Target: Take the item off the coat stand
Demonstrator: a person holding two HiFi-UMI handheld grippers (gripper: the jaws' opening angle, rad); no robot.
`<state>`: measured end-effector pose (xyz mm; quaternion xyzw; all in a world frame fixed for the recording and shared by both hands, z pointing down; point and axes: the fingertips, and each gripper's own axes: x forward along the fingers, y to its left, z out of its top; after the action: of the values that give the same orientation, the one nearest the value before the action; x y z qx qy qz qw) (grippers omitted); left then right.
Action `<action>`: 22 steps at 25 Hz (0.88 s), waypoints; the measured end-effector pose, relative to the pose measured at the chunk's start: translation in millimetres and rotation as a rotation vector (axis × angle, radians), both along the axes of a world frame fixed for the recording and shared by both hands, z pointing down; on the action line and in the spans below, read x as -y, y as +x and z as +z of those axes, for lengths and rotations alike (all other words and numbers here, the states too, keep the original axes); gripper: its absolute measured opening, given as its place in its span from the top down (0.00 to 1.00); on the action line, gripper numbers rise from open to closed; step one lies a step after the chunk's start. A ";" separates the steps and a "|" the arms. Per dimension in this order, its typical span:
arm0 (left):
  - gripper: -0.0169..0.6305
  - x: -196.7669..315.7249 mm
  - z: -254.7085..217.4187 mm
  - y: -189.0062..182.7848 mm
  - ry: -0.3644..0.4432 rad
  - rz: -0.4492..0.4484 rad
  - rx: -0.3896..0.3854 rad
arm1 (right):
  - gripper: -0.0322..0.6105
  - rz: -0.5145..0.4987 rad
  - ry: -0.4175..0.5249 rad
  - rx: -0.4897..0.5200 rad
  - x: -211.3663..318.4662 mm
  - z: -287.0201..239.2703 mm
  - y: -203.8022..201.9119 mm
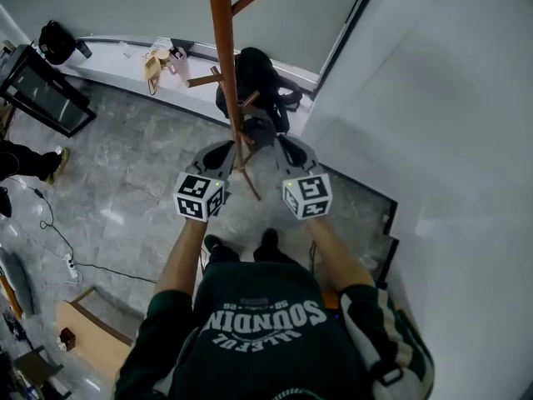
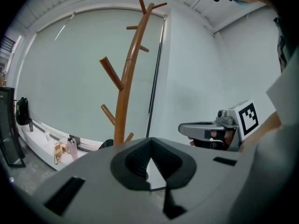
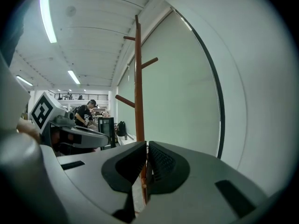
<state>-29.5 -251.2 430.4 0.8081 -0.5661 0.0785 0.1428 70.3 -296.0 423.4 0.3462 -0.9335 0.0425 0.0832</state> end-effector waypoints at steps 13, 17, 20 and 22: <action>0.97 14.1 5.8 14.4 0.003 0.019 0.030 | 0.95 -0.050 0.026 -0.010 14.3 -2.6 4.6; 0.97 22.9 11.0 16.1 -0.002 0.022 0.028 | 0.95 -0.058 0.021 -0.011 26.0 1.0 -0.2; 0.97 26.2 23.2 21.2 -0.013 0.020 0.011 | 0.95 -0.070 0.024 -0.033 33.8 11.1 -2.6; 0.97 27.1 33.9 22.7 -0.021 0.017 -0.001 | 0.95 -0.077 0.023 -0.044 37.7 17.7 -4.8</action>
<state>-6.8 -278.3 464.3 0.8114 -0.5583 0.0852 0.1506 65.5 -333.7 441.1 0.3119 -0.9445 0.0208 0.1011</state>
